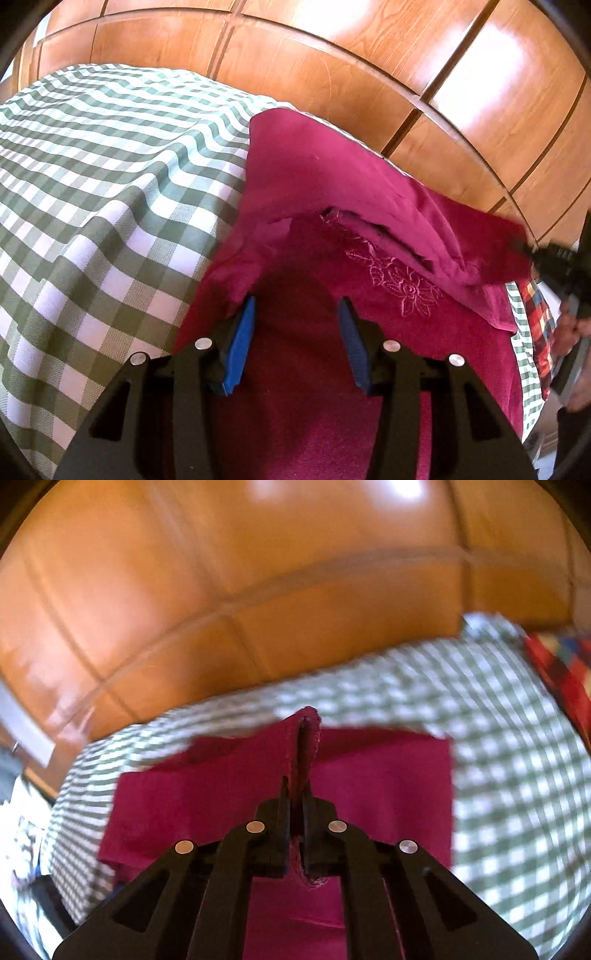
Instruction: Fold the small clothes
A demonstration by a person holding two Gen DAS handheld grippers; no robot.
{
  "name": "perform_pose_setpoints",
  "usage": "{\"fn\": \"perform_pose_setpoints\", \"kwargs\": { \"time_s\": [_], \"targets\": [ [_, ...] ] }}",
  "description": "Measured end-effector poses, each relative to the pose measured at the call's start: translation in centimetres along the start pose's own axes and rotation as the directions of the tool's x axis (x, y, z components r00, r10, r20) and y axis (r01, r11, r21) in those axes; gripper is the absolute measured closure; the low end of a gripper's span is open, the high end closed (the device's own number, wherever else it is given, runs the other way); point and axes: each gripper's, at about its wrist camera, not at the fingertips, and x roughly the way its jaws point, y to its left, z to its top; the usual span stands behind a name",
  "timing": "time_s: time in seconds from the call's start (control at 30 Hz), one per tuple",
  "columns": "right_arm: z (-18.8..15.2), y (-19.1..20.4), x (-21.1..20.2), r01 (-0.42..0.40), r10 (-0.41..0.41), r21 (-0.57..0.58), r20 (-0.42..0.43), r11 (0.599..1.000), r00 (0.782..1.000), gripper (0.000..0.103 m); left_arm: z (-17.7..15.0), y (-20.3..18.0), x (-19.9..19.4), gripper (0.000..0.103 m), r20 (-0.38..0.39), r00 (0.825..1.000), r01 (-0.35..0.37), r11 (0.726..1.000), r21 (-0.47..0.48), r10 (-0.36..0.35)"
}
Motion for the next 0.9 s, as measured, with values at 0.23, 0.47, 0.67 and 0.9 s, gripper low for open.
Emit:
{"fn": "perform_pose_setpoints", "kwargs": {
  "time_s": [0.23, 0.47, 0.67, 0.9],
  "targets": [
    [-2.4, -4.4, 2.2, -0.009, 0.017, 0.133, -0.054, 0.991, 0.998, 0.099, 0.5, -1.3, -1.1, 0.060, -0.024, 0.996, -0.088, 0.995, 0.053, 0.089],
    [-1.9, -4.6, 1.8, -0.007, 0.013, 0.100, -0.055, 0.995, 0.998, 0.099, 1.8, -3.7, -5.1, 0.056, 0.090, 0.994, -0.071, 0.988, 0.134, 0.059],
    [-2.0, -4.6, 1.2, 0.027, -0.023, 0.057, -0.062, 0.998, 0.998, 0.099, 4.5, -5.7, -2.3, 0.047, 0.081, 0.995, -0.072, 0.979, 0.193, 0.057],
    [-1.3, -2.2, -2.6, 0.092, -0.090, -0.024, 0.078, 0.995, 0.993, 0.034, 4.1, -5.6, 2.1, 0.047, -0.027, 0.995, -0.090, 0.964, 0.250, 0.100]
  ]
}}
